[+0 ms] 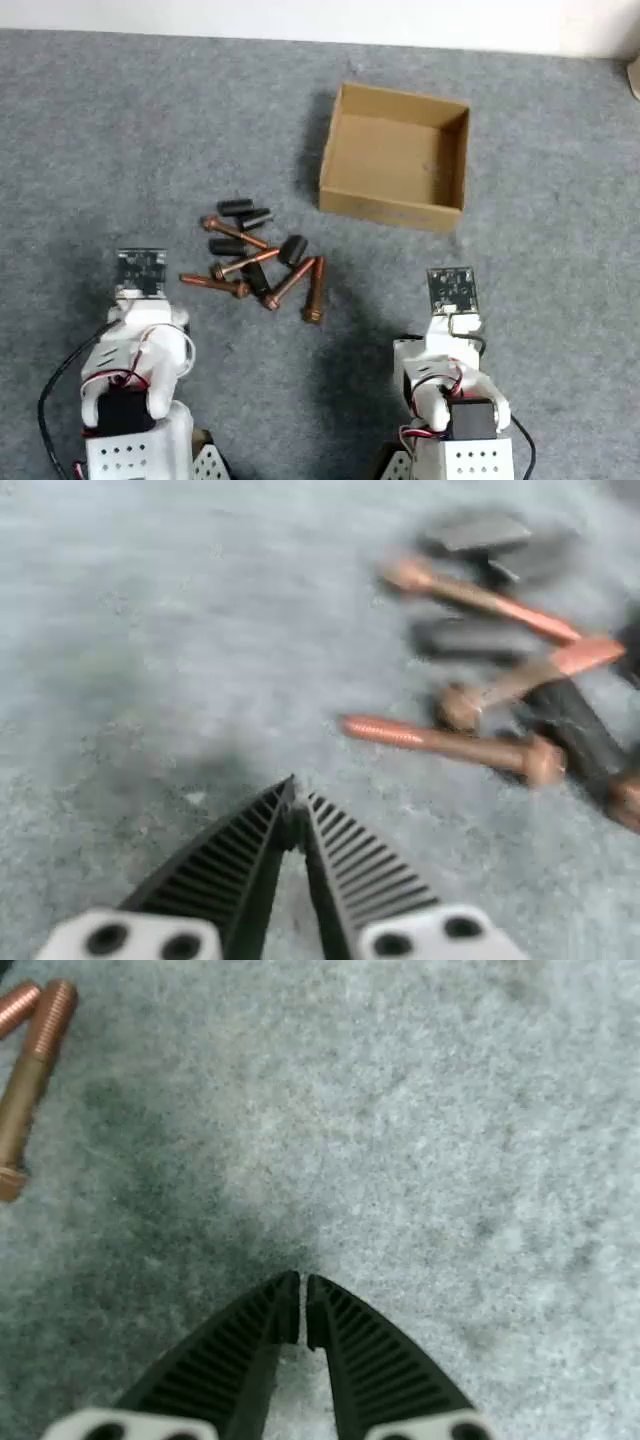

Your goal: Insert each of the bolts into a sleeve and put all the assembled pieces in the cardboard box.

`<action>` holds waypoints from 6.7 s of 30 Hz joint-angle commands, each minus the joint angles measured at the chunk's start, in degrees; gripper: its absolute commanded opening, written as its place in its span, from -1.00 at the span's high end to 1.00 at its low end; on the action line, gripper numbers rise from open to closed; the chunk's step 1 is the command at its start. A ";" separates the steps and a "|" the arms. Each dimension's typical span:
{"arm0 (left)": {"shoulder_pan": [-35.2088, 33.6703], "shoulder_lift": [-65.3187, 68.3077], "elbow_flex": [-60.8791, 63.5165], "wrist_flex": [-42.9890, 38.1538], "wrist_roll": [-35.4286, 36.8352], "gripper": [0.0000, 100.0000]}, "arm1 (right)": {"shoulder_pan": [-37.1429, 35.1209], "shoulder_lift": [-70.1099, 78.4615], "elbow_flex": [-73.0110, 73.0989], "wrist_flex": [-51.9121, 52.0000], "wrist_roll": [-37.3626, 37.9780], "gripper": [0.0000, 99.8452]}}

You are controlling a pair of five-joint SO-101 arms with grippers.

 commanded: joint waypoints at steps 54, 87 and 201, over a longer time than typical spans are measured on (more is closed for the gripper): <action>-6.29 54.20 -61.76 9.76 -9.85 0.98 | 17.89 13.76 -34.86 -4.70 5.19 0.59; 18.42 81.63 -60.88 -1.41 -4.57 0.71 | -11.21 58.07 -34.15 -28.70 -9.76 0.59; 13.76 92.97 -57.19 -17.76 30.59 0.71 | -6.11 58.51 -27.74 -36.79 -10.02 0.59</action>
